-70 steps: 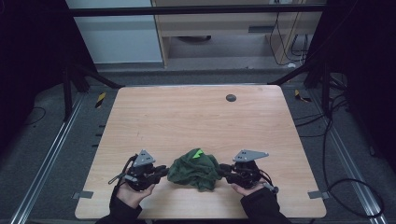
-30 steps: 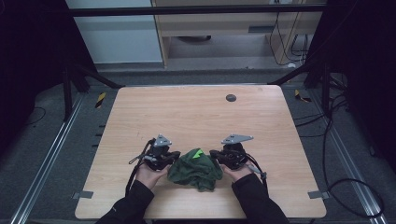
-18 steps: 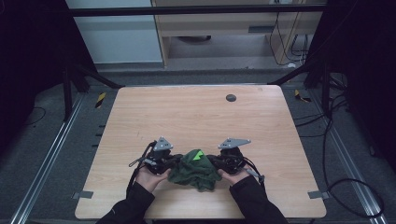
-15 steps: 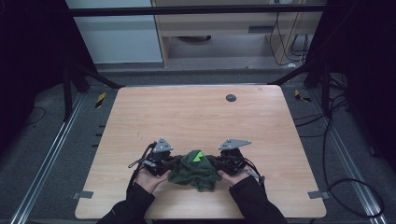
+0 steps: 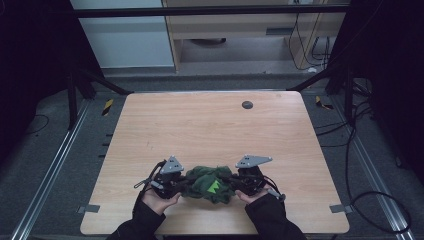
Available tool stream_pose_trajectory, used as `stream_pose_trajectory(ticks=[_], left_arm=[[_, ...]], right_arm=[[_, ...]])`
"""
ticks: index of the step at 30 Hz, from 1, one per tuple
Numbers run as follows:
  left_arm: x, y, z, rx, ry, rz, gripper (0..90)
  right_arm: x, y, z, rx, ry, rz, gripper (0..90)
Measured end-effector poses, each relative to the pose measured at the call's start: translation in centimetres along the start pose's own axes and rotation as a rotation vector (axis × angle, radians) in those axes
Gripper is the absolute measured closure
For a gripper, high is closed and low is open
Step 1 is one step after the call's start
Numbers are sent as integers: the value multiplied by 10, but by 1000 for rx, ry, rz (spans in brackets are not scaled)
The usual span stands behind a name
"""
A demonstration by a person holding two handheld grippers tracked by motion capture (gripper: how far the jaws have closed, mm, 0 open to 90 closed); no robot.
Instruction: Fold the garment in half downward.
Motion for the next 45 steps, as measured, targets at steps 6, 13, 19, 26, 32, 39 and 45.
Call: stream_pose_trajectory(ticks=[6,13,19,26,32,39,45], left_arm=[[-4,-1,9,25,-1,6,897],[-10,-2,23,66,-3,18,897],[-11,-1,34,99,-6,16,897],[-9,4,40,125,1,1,897],[-8,8,43,138,9,-15,898],[-5,2,37,98,-1,-28,882],[11,-9,29,48,-23,-88,809]], right_arm=[[4,-2,7,16,0,-9,900],[10,-7,17,42,4,-21,899],[12,-10,25,57,10,-25,899],[8,-6,34,90,5,-14,899],[5,-2,40,100,4,-6,899],[4,-4,36,81,4,-13,878],[-3,-14,25,22,6,16,820]])
Point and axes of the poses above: each handheld gripper's, and its own axes: y roughly forward along the jaws, z roughly out of its underside, x roughly to its left, the point moved 4 cm from there along y, roughly forward along the jaws, and after that the axes turned 14 degrees about -x, right-handed, at the moved point
